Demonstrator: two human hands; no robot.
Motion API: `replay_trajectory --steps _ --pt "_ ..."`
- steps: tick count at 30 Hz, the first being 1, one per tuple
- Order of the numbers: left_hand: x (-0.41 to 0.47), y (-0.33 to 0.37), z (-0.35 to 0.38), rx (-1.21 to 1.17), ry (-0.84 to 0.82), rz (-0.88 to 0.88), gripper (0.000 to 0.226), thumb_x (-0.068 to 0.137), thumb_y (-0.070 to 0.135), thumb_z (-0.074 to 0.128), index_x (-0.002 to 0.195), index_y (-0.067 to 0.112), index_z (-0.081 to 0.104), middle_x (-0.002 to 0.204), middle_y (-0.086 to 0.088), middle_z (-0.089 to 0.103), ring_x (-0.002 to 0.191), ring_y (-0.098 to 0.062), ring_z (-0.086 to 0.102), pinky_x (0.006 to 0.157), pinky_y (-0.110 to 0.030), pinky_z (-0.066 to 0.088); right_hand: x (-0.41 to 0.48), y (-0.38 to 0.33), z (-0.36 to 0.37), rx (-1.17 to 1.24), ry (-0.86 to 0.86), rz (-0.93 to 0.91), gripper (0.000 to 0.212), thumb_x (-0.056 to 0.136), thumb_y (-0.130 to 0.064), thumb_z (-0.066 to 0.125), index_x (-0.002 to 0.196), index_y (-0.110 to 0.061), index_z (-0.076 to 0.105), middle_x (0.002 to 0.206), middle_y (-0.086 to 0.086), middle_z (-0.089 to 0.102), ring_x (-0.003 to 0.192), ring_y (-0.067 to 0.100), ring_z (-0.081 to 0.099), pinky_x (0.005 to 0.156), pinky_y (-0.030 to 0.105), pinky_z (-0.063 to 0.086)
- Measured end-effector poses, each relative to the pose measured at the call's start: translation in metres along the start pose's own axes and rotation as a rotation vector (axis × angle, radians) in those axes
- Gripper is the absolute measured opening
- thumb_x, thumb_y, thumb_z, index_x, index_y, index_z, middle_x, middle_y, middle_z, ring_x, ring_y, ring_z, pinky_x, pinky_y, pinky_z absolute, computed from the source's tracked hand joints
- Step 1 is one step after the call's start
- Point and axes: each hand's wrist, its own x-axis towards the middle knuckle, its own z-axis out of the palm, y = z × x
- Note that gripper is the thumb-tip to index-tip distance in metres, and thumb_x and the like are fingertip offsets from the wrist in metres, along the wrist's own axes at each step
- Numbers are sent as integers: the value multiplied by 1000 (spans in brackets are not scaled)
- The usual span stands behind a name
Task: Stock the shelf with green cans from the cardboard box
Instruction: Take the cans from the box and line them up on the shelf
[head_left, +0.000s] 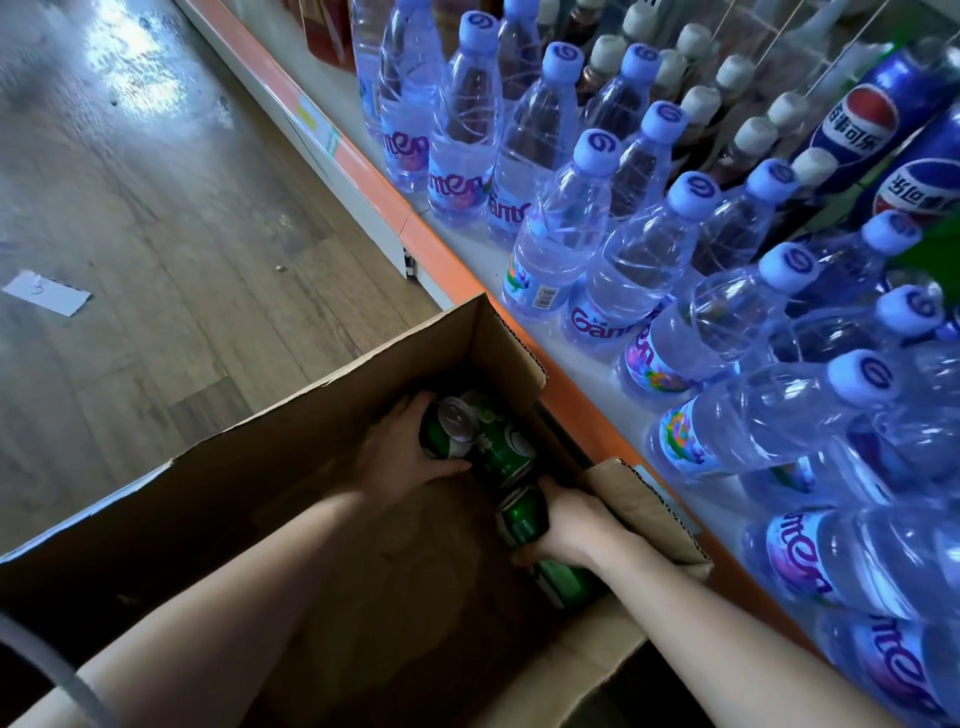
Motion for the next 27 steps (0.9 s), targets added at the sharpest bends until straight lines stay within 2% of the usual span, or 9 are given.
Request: replay_trajectory --steps 4,7,12,15,17,20,24,27 --pt "-24 3 -27 -3 -125 0 85 58 43 85 128 19 45 127 -4 52 116 -23 52 94 -32 45 -28 -6 -15 -40 43 -28 90 65 -45 81 135 -13 35 128 12 56 119 30 53 92 33 44" --pt "-45 16 -53 35 -131 20 83 58 44 84 127 18 46 121 -3 58 110 -20 55 88 -26 43 -59 -13 -32 -45 67 -38 93 65 -49 80 136 -15 32 130 14 53 121 32 51 96 36 44" --pt "-84 56 -110 107 -130 34 94 44 68 74 121 21 50 110 1 58 104 -19 56 89 -33 45 -121 -31 -72 -23 106 -90 85 64 -49 80 129 -19 36 124 15 54 115 32 52 92 36 43" --pt "-107 86 -148 126 -121 64 95 40 77 61 118 24 50 105 4 58 99 -18 57 84 -32 46 -165 -43 -102 -12 119 -136 83 66 -47 80 130 -17 37 127 12 55 118 30 51 94 36 43" --pt "-121 109 -175 137 -115 92 88 45 70 72 117 23 51 105 5 58 97 -17 57 77 -27 43 -197 -51 -124 -13 136 -156 82 67 -46 79 131 -19 36 128 11 55 118 29 52 94 36 43" --pt "-143 148 -215 154 -100 114 77 53 48 85 118 19 53 105 1 59 97 -19 56 73 -24 36 -245 -61 -157 -23 156 -162 84 67 -45 79 134 -21 35 130 9 54 119 29 51 93 34 41" --pt "-168 197 -272 190 -134 140 80 53 54 83 118 22 52 105 0 60 96 -21 58 78 -28 45 -312 -74 -207 -45 172 -165 89 68 -47 79 138 -22 31 135 10 50 123 30 47 98 39 42" --pt "-181 240 -318 207 -168 171 86 45 69 74 116 26 51 104 4 60 95 -20 58 80 -31 49 -358 -81 -244 -69 186 -167 88 68 -46 79 139 -21 33 134 10 51 122 31 48 95 38 42"
